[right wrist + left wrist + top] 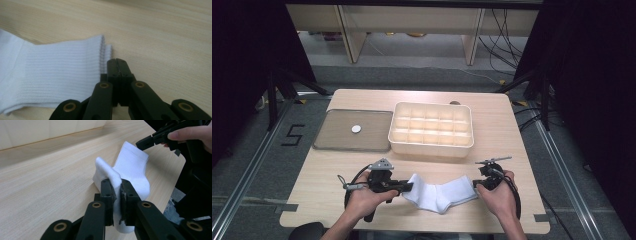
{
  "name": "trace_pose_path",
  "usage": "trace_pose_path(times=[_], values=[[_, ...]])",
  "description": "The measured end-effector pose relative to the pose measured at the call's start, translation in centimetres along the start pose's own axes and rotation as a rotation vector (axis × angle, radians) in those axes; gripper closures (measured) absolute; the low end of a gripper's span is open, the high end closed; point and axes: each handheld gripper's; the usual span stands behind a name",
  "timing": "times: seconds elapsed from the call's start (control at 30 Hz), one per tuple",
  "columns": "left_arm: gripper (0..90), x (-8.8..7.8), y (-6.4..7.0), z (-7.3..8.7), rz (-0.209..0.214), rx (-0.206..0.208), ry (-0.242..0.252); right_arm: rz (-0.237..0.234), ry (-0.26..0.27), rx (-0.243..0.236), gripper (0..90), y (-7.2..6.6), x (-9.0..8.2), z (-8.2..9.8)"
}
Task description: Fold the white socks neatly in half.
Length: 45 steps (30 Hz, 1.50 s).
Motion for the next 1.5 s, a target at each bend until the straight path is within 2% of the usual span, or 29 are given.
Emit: trace_pose_path(times=[0.2,0.23,0.3,0.4,0.47,0.6,0.67,0.73,0.87,0.93,1.0,1.1,1.2,1.27,1.33,1.37,1.43,1.47,1.5], values=[[82.1,0.1,0.0,-0.1,-0.003,0.000,0.003,0.017,-0.007,-0.001,90.0,-0.2,0.3,0.1],[82.1,0.1,-0.1,-0.1,0.008,0.000,0.005,0.014,0.000,0.000,90.0,-0.3,0.3,0.1],[82.1,0.1,0.0,-0.2,-0.002,-0.001,0.007,0.014,0.000,-0.004,90.0,-0.4,0.4,0.2],[82.0,0.1,0.0,-0.2,0.006,0.003,0.004,0.009,-0.009,-0.007,90.0,-0.5,0.6,0.2],[82.0,0.1,0.1,-0.2,-0.006,0.002,0.008,0.024,-0.025,0.040,90.0,-1.0,0.8,0.1],[82.0,0.1,0.1,-0.3,-0.001,0.006,0.002,0.025,-0.026,0.042,90.0,-1.3,0.8,0.1],[82.0,0.1,0.1,-0.4,0.000,0.006,0.003,-0.002,-0.007,-0.006,90.0,-1.2,0.9,0.2],[82.0,0.1,0.2,-0.4,0.000,0.006,0.004,0.001,-0.026,0.002,90.0,-1.3,0.9,0.1],[82.0,0.2,0.2,-0.5,0.009,0.009,0.003,-0.015,-0.012,-0.011,90.0,-1.6,1.0,0.1],[82.0,0.2,0.3,-0.5,0.002,0.010,0.002,-0.004,-0.028,-0.013,90.0,-1.7,1.1,0.1],[82.0,0.2,0.4,-0.6,-0.003,0.010,-0.002,-0.008,-0.012,-0.017,90.0,-1.9,1.2,0.1],[82.0,0.3,0.4,-0.6,0.005,0.011,0.004,-0.015,-0.016,-0.012,90.0,-2.1,1.2,0.0],[82.0,0.3,0.4,-0.7,0.017,0.013,0.003,-0.029,-0.016,-0.037,90.0,-2.1,1.2,0.0],[82.0,0.4,0.4,-0.7,0.018,0.013,0.004,-0.018,-0.019,-0.018,90.0,-2.3,1.2,0.0],[82.0,0.4,0.5,-0.7,0.004,0.016,0.006,-0.021,-0.022,-0.036,90.0,-2.3,1.2,0.0],[82.0,0.4,0.5,-0.8,0.006,0.015,0.004,-0.020,-0.025,-0.008,90.0,-2.6,1.3,0.0],[82.0,0.4,0.5,-0.8,0.002,0.017,0.006,-0.020,-0.020,-0.018,90.0,-2.6,1.3,0.0],[82.0,0.3,0.5,-0.8,0.002,0.023,0.002,-0.016,-0.031,0.005,90.0,-2.8,1.3,-0.1],[82.0,0.3,0.5,-0.8,0.000,0.024,0.003,-0.016,-0.029,-0.001,90.0,-2.8,1.3,-0.1]])
Point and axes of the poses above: each handheld gripper's, and its own axes: x roughly forward along the jaws, z roughly out of its underside, y roughly to its right, and after that the axes turned 2 degrees about x, right-handed
